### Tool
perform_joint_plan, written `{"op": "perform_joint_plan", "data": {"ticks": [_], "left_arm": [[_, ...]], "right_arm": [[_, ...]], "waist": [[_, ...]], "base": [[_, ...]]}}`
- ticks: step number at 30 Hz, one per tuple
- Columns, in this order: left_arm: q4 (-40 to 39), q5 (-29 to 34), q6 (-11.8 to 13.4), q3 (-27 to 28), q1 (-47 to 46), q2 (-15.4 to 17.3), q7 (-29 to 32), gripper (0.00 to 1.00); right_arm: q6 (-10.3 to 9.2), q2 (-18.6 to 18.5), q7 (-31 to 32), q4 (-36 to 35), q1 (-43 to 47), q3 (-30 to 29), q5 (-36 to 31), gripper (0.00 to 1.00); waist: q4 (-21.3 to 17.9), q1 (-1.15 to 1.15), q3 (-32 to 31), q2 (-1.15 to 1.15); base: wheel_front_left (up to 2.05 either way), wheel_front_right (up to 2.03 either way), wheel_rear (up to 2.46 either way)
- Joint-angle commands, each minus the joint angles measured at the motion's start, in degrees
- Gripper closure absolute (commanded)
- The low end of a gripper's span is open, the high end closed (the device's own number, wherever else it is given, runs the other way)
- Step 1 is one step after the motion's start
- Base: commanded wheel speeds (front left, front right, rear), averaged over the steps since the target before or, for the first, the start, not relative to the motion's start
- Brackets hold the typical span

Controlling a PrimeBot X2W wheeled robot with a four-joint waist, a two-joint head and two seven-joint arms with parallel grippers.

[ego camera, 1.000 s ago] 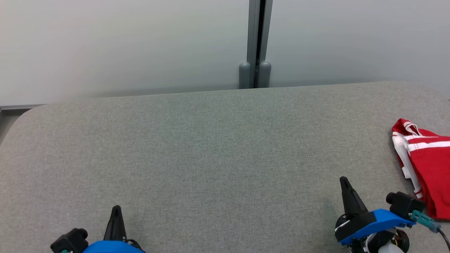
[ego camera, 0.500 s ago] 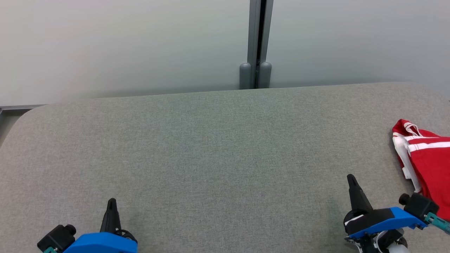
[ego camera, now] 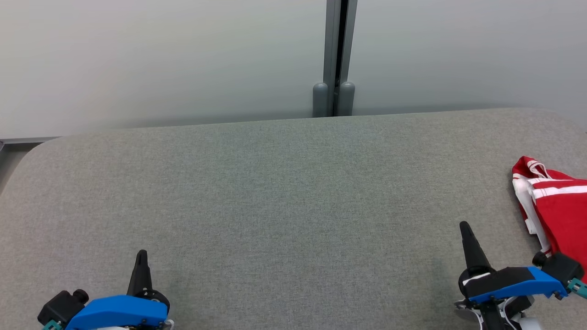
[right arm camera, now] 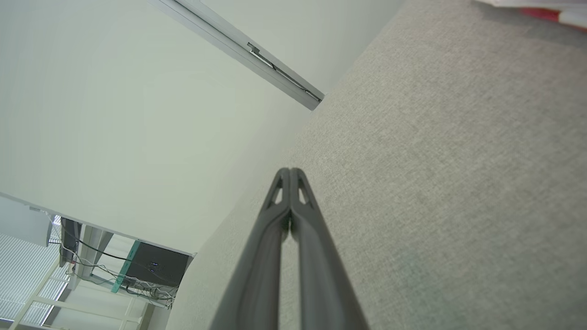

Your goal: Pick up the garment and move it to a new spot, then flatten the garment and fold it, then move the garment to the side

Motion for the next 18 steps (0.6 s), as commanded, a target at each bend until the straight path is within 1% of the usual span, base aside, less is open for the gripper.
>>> {"op": "perform_joint_plan", "data": {"ticks": [1,18], "left_arm": [[-0.97,-1.54,-0.44,0.53,-1.40,0.09,0.32,1.00],[-2.41,-10.92,-1.28,1.82,-2.37,0.10,2.94,1.00]], "right_arm": [[0.02,-0.18,0.40,-1.17,0.24,-0.35,1.56,1.00],[0.02,-0.21,3.03,-3.64,0.89,-1.70,11.12,1.00]], "waist": [[0.01,0.00,-0.01,0.00],[0.13,0.00,-0.16,0.00]], "base": [[0.00,0.00,0.00],[0.00,0.00,0.00]]}}
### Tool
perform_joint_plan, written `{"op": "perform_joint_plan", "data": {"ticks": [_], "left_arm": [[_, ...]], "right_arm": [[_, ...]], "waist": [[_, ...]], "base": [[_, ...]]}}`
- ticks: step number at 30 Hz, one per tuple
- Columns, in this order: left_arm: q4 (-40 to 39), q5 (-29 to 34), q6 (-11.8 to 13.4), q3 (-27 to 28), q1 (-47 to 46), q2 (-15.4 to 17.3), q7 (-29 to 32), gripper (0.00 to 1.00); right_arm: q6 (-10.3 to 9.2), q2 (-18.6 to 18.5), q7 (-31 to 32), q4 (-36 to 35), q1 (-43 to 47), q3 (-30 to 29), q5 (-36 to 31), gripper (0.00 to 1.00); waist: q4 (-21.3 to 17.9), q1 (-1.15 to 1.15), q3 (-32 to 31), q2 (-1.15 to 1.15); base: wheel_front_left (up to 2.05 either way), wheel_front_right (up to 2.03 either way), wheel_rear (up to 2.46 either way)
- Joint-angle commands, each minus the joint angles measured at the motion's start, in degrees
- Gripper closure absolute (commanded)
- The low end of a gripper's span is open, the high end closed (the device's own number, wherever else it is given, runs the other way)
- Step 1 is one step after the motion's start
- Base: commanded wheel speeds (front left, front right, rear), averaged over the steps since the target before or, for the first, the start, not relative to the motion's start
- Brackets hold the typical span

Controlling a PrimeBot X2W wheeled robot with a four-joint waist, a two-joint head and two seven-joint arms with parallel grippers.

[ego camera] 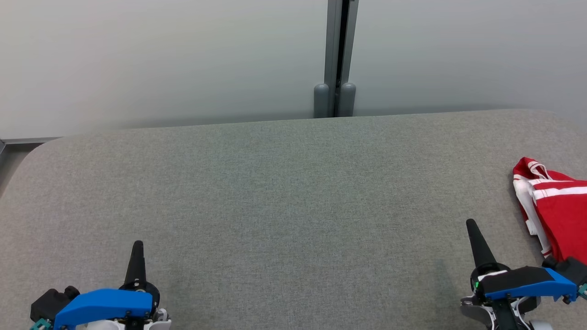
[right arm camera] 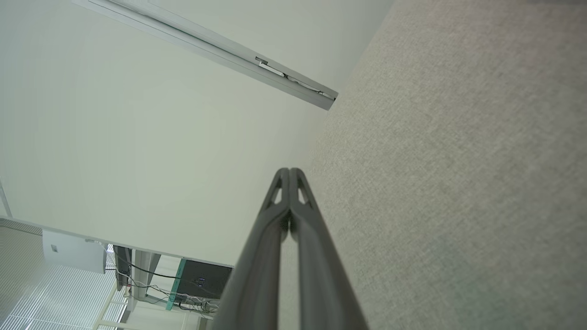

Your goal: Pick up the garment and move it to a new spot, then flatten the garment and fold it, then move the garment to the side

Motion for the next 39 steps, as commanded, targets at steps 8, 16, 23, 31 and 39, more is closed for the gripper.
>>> {"op": "perform_joint_plan", "data": {"ticks": [8,16,23,31,39], "left_arm": [[-1.46,-5.10,-0.69,0.94,-1.85,0.11,1.50,1.00],[-1.99,-8.98,-1.11,1.47,-2.24,0.12,2.57,1.00],[-2.50,-12.23,-1.35,1.86,-2.47,0.12,3.46,1.00],[-2.99,-15.68,-1.70,2.42,-2.73,0.12,4.46,1.00],[-3.45,-18.96,-2.04,2.94,-3.08,0.12,5.35,1.00]], "right_arm": [[0.02,-0.22,1.51,-1.99,0.43,-0.87,5.20,1.00],[0.02,-0.24,2.55,-3.05,0.80,-1.42,9.22,1.00],[0.02,-0.25,3.53,-3.84,1.13,-1.91,12.51,1.00],[0.02,-0.26,4.51,-4.81,1.36,-2.39,16.06,1.00],[0.02,-0.28,5.41,-5.56,1.62,-2.84,19.37,1.00]], "waist": [[0.06,0.00,-0.08,0.00],[0.13,0.00,-0.16,0.00],[0.18,0.00,-0.22,0.00],[0.24,0.00,-0.30,0.00],[0.30,0.00,-0.38,0.00]], "base": [[0.00,0.00,0.00],[0.00,0.00,0.00],[0.00,0.00,0.00],[0.00,0.00,0.00],[0.00,0.00,0.00]]}}
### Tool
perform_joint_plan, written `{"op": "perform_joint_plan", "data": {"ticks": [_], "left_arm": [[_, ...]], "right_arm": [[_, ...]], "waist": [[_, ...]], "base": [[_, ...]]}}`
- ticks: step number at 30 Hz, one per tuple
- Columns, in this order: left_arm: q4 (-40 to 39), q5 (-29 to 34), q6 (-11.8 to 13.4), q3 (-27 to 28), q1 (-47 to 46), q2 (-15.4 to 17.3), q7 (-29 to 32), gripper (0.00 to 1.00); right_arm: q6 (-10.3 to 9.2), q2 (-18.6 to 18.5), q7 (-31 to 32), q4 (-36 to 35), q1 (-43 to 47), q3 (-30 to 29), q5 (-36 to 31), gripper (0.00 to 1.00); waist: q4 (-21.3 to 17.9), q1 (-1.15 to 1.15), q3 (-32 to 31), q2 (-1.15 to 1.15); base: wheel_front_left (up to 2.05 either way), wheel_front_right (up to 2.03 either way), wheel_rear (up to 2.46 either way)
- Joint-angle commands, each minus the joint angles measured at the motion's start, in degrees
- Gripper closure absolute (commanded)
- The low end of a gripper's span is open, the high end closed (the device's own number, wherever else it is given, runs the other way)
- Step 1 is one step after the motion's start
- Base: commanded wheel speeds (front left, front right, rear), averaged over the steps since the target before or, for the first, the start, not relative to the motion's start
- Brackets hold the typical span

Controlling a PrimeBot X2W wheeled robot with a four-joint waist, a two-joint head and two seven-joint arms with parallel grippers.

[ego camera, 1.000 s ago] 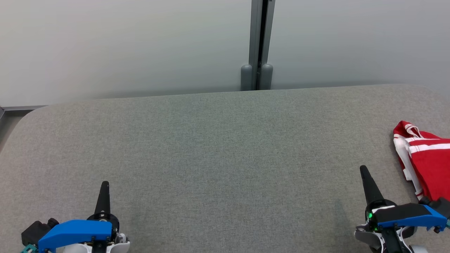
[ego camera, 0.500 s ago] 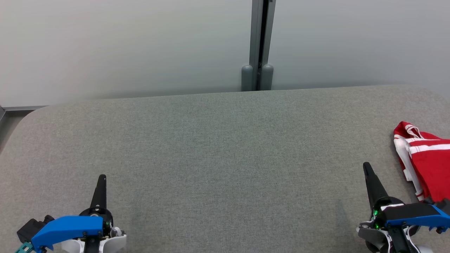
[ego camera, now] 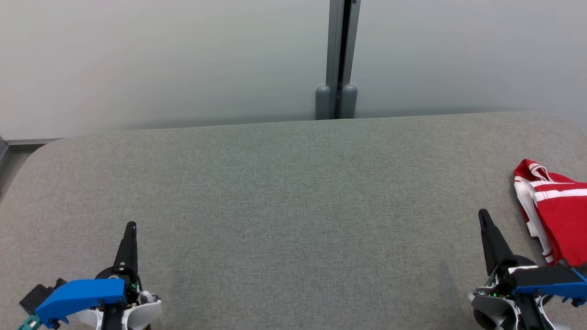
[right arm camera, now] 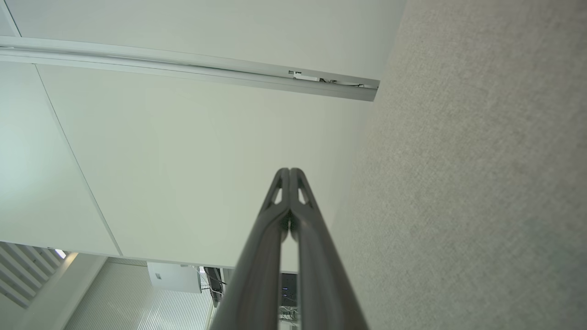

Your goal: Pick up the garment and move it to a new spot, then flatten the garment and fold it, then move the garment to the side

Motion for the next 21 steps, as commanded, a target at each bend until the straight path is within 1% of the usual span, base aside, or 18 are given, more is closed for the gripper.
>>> {"op": "perform_joint_plan", "data": {"ticks": [1,18,21], "left_arm": [[-0.48,-0.83,-0.54,0.47,-1.05,0.10,0.43,1.00],[-1.41,-7.09,-1.19,1.25,-1.53,0.10,2.11,1.00],[-1.38,-7.13,-1.01,1.27,-1.44,0.10,2.19,1.00]], "right_arm": [[0.02,-0.24,0.44,-0.57,0.67,-0.19,0.99,1.00],[0.02,-0.26,2.14,-2.13,1.20,-1.11,7.37,1.00],[0.02,-0.26,2.18,-2.15,1.23,-1.11,7.39,1.00]], "waist": [[0.01,0.00,-0.01,0.00],[0.14,0.00,-0.17,0.00],[0.15,0.00,-0.18,0.00]], "base": [[0.00,0.00,0.00],[0.00,0.00,0.00],[0.00,0.00,0.00]]}}
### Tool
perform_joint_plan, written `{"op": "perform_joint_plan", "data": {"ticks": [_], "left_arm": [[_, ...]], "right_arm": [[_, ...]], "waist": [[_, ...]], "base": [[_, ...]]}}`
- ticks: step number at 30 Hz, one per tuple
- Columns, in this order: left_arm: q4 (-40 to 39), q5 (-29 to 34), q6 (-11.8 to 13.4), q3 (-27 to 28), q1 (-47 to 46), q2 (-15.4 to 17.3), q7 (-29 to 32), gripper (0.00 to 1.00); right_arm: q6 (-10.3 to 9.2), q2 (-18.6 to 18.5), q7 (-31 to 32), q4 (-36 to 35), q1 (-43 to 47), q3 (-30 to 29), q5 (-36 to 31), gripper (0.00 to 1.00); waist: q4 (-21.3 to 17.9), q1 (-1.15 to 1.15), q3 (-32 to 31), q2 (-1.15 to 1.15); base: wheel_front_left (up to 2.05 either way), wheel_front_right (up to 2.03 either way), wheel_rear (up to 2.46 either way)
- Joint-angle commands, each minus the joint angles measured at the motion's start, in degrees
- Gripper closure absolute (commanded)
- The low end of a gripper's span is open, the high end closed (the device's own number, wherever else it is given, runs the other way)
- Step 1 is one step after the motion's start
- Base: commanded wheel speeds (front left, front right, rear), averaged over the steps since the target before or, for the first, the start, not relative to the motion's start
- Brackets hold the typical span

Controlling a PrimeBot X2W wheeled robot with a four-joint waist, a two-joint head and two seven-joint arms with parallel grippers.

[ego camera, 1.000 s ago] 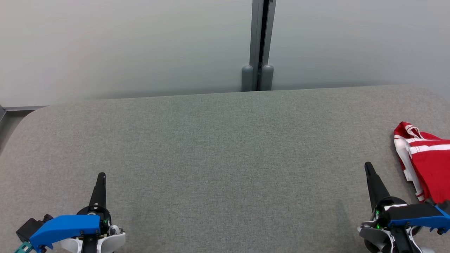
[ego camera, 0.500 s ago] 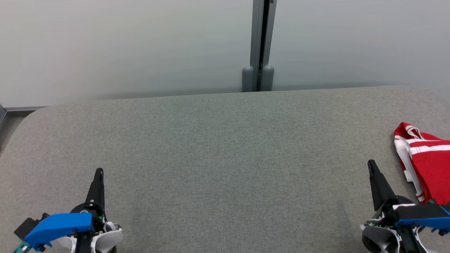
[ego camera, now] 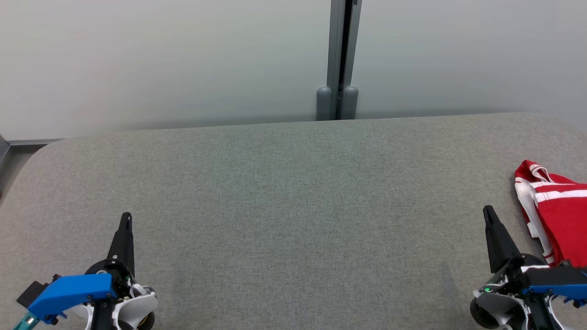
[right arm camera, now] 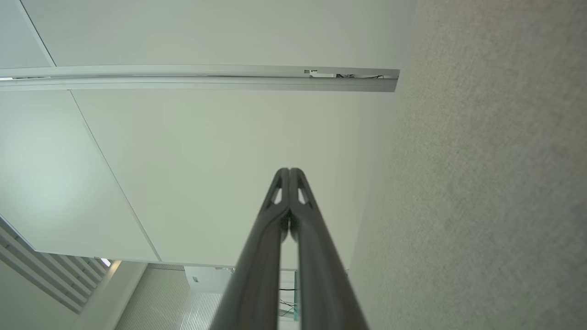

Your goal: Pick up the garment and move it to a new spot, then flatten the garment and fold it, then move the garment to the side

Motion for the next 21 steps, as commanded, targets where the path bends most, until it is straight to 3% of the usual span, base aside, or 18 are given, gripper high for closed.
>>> {"op": "perform_joint_plan", "data": {"ticks": [1,21], "left_arm": [[-0.25,-0.14,-0.20,0.13,-0.55,0.09,0.24,1.00],[-0.26,-0.14,-0.20,0.12,-0.55,0.09,0.23,1.00]], "right_arm": [[0.02,-0.25,0.18,-0.22,0.76,-0.14,0.15,1.00],[0.02,-0.25,0.18,-0.22,0.74,-0.13,0.16,1.00]], "waist": [[0.00,0.01,0.00,0.00],[0.00,0.01,0.00,0.00]], "base": [[0.00,0.00,0.00],[0.00,0.00,0.00]]}}
